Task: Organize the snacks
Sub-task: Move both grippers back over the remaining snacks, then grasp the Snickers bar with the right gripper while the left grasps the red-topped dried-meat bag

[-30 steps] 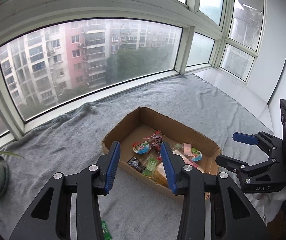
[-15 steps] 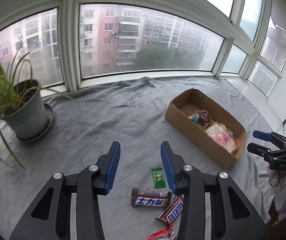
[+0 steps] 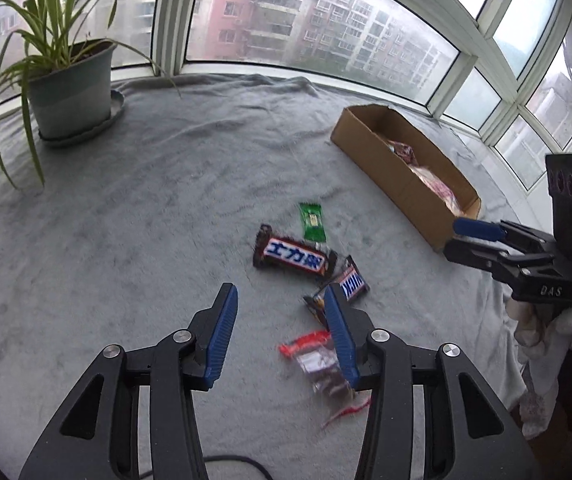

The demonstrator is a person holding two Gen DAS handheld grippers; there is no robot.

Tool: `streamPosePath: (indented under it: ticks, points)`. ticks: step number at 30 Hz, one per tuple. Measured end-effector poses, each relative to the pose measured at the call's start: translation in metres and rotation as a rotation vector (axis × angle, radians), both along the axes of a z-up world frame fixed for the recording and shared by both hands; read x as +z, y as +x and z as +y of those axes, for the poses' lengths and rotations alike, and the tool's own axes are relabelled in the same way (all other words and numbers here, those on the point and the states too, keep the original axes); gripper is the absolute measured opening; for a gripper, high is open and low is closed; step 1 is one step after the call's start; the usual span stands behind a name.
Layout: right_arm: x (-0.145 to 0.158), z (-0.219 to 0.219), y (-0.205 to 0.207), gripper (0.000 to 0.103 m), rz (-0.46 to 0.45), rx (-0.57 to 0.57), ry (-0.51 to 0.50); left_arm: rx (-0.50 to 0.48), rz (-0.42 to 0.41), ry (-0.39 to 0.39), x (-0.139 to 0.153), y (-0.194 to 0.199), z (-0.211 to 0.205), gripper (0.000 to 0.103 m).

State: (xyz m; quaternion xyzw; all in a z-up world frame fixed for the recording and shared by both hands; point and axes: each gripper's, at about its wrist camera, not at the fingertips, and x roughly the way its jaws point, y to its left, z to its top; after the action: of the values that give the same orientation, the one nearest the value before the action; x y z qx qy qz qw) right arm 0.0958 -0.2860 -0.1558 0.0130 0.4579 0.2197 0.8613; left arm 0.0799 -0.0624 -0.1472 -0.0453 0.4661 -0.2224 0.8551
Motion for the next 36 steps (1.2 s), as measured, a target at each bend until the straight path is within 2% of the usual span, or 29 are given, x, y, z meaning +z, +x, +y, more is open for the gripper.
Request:
streamPosePath:
  ticks: [4,7,13,22,29,33,36]
  points:
    - [-0.008,0.016,0.018,0.064,0.039,0.07,0.013,-0.04,0.047,-0.007,-0.012,-0.018,-0.012,0.046]
    - [-0.017,0.03,0.029,0.057,0.073,0.122,0.022,-0.043,0.08,-0.024,-0.019,-0.025,-0.016,0.054]
    - [-0.036,0.057,0.041,0.056,0.135,0.199,0.018,-0.033,0.112,-0.009,-0.03,-0.033,-0.018,0.054]
    - [-0.057,0.07,0.056,0.055,0.207,0.237,-0.018,-0.029,0.142,-0.015,-0.036,-0.037,-0.016,0.054]
    - [-0.057,0.067,0.045,0.055,0.241,0.279,-0.015,-0.04,0.159,-0.016,-0.04,-0.036,-0.02,0.054]
    - [-0.056,0.071,0.039,0.055,0.212,0.301,-0.075,-0.063,0.171,-0.01,-0.045,-0.034,-0.028,0.054]
    - [-0.052,0.067,0.046,0.055,0.206,0.287,-0.032,-0.071,0.176,-0.009,-0.046,-0.034,-0.03,0.054]
